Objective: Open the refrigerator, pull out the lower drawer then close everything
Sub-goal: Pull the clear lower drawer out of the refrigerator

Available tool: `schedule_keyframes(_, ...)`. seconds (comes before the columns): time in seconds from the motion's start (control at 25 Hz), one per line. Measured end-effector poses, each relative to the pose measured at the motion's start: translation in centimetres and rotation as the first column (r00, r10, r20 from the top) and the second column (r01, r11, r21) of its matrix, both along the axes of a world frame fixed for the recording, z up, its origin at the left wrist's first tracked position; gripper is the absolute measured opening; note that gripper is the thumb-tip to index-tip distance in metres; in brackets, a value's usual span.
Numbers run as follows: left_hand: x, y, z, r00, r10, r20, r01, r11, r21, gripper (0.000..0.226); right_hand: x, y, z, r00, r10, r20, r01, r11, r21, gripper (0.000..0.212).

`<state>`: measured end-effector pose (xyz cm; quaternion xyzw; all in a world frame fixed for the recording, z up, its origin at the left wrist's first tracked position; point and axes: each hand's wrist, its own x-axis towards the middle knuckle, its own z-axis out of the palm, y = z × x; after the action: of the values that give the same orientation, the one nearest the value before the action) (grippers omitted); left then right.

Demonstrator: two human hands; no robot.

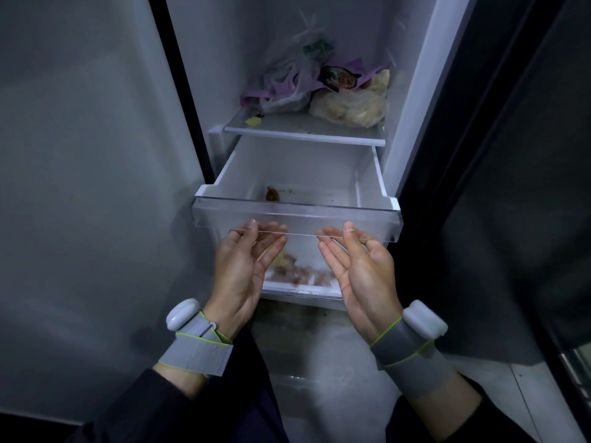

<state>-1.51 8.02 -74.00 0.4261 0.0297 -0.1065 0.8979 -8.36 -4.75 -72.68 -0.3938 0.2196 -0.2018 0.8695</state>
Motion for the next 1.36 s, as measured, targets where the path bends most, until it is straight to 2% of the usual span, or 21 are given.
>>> schedule_keyframes(1.36, -1.8, 2.5, -0.7, 0.999, 0.035, 0.019, -0.036, 0.999, 0.017, 0.013, -2.8, 2.8, 0.1, 0.998, 0.036, -0.044, -0.037, 0.999, -0.019, 0.014)
